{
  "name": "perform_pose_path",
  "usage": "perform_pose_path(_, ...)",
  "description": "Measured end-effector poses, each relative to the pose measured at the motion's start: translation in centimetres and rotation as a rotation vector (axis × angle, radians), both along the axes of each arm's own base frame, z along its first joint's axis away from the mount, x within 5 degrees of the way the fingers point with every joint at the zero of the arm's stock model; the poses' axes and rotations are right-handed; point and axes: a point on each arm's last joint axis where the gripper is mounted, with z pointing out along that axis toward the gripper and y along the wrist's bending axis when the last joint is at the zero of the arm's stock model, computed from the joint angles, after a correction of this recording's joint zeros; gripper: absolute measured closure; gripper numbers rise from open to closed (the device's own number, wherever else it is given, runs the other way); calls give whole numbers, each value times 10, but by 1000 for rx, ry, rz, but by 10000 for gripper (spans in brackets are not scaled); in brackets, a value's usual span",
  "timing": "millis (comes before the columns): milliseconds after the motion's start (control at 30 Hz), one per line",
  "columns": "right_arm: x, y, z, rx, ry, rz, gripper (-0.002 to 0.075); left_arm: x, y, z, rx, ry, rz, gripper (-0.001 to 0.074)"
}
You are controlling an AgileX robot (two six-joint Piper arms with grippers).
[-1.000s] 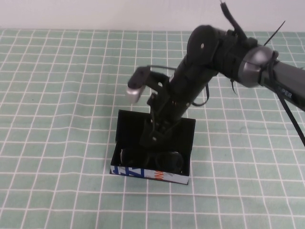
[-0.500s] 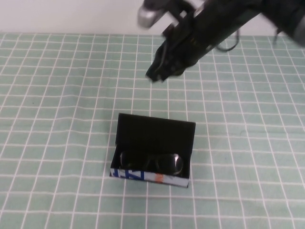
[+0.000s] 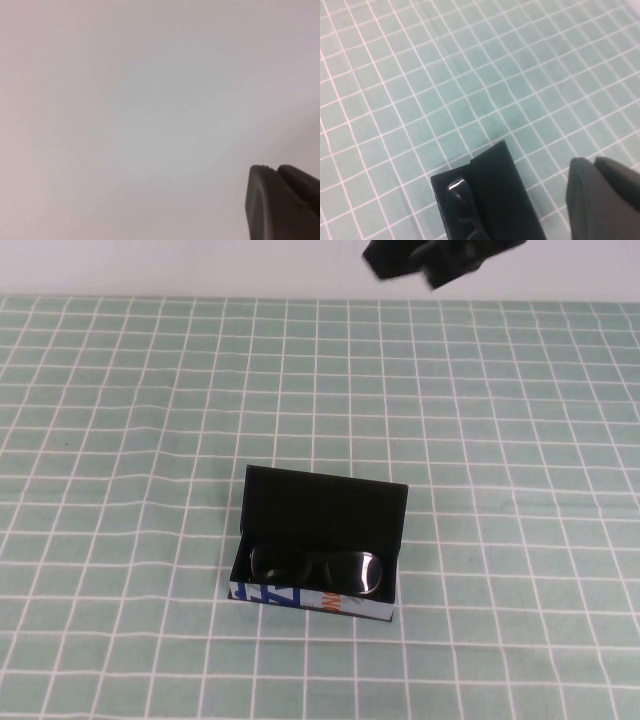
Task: Return glasses to glasses case
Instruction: Close the glasses case
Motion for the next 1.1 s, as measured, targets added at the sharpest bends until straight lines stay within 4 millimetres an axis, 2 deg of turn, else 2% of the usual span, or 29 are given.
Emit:
perform_pose_path(100, -11, -6, 11, 11, -29, -1, 737, -31, 2, 62, 144, -216, 57, 739)
perform_pose_path(200, -17, -10, 18, 18, -44, -11, 737, -55, 5, 112, 216, -256, 87, 738)
perform_pose_path(267, -19, -13, 20, 13, -52, -24, 737, -59, 6, 136, 261, -178, 91, 738)
perform_pose_path(333, -18, -15, 19, -2, -50, -50, 737, -54, 5, 154, 322, -21, 82, 738)
perform_pose_path(433, -13, -18, 16, -28, -38, -107, 737, -26, 0, 162, 404, 281, 35, 738)
perform_pose_path(567, -3, -16, 2, -59, 3, -145, 737, 21, -21, 142, 584, 626, -156, 738)
perform_pose_path(700, 14, -10, -26, -93, 73, -157, 737, 47, -51, 112, 647, 748, -493, 738)
perform_pose_path(867, 41, -9, -67, -135, 184, -188, 737, 66, -73, 61, 580, 794, -748, 738)
perform_pose_path(967, 60, -13, -91, -125, 247, -221, 737, 71, -77, 27, 511, 817, -779, 738)
perform_pose_path(1100, 82, -11, -115, -26, 324, -243, 737, 76, -79, -12, 421, 836, -779, 738)
